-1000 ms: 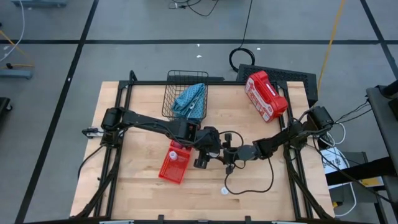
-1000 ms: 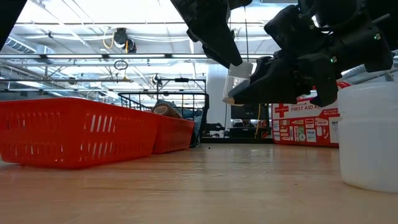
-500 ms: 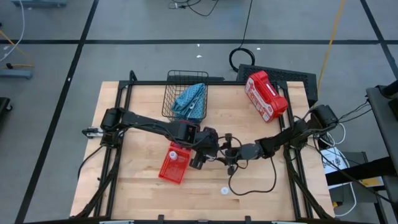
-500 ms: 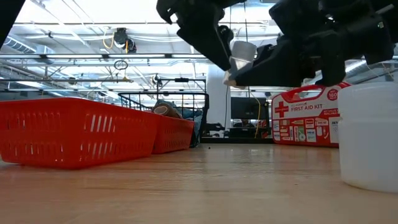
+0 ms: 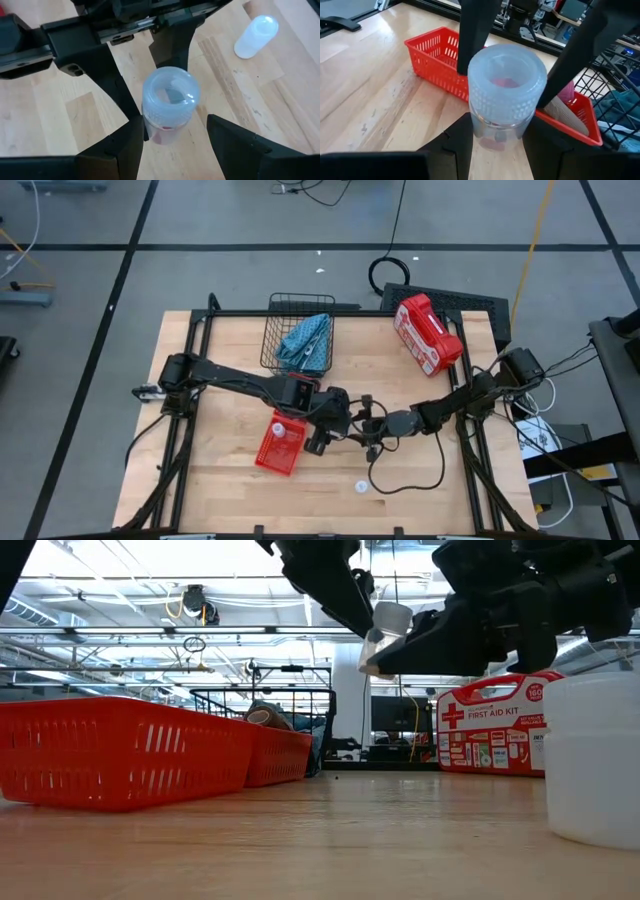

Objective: Pick & place medical supplies in basket/bin
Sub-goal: Put the transparent pill bottle into the bottom red bin

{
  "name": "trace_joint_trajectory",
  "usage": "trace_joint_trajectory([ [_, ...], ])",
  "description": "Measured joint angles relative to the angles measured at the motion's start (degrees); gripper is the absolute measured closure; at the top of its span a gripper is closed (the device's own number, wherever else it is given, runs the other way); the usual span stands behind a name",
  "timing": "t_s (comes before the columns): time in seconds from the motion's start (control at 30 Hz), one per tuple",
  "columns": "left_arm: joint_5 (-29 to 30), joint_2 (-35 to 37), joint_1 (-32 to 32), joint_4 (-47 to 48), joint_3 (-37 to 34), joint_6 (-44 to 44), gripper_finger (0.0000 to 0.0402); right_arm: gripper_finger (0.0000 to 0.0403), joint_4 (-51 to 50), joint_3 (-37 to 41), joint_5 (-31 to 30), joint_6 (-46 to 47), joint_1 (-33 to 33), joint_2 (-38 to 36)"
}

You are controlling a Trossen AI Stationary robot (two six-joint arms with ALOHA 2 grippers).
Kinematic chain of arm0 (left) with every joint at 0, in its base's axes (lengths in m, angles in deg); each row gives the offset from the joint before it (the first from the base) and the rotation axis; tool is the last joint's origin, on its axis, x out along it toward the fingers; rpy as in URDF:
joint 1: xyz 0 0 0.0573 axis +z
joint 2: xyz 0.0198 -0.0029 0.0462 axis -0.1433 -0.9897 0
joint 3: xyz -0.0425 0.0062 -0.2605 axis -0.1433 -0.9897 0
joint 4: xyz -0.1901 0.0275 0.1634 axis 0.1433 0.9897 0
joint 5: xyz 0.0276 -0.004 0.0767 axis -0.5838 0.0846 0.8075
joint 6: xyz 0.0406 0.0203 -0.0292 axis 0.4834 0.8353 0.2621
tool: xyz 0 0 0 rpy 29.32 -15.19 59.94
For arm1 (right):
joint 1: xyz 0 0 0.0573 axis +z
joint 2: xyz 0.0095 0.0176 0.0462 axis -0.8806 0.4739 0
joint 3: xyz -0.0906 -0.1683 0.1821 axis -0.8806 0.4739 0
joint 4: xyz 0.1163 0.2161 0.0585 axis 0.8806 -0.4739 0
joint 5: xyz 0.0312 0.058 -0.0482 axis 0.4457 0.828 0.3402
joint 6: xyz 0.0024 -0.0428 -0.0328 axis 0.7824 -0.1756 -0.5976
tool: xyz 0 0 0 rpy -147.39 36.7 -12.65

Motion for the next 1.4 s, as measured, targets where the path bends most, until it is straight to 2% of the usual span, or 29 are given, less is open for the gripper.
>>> trace_joint_trajectory([
  [0.37,-0.6,1.4,0.0,-0.2,0.0,-1.3,0.0179,0.0250,0.3,0.0,0.1,3.2,-0.1,0.0],
  [0.47,-1.2,2.3,0.0,0.0,0.0,-1.1,0.0179,0.0252,0.0,0.0,3.1,3.2,-0.1,0.0],
  [0.73,-8.9,3.5,0.7,-7.0,0.1,-2.4,0.0179,0.0257,1.3,0.0,2.9,3.0,-0.4,0.0],
  [0.93,-7.2,3.2,0.6,-6.7,0.0,-2.7,0.0179,0.0258,2.5,0.0,2.8,2.9,-0.4,0.0],
  [1.03,-4.4,3.2,0.6,-6.2,0.0,-4.0,0.0179,0.0260,2.8,0.0,2.9,1.5,-0.2,0.0],
  [1.13,-4.5,3.1,1.0,-3.9,0.0,-5.9,0.0179,0.0259,3.3,0.0,2.8,-0.3,0.5,0.0],
  [1.23,-6.4,3.1,1.2,-4.7,0.0,-5.6,0.0179,0.0257,3.2,0.0,2.8,-1.8,0.8,0.0],
  [1.4,-13.8,5.1,2.5,-4.8,0.0,-4.6,0.0179,0.0260,1.0,0.0,2.7,-1.2,1.2,-2.5],
])
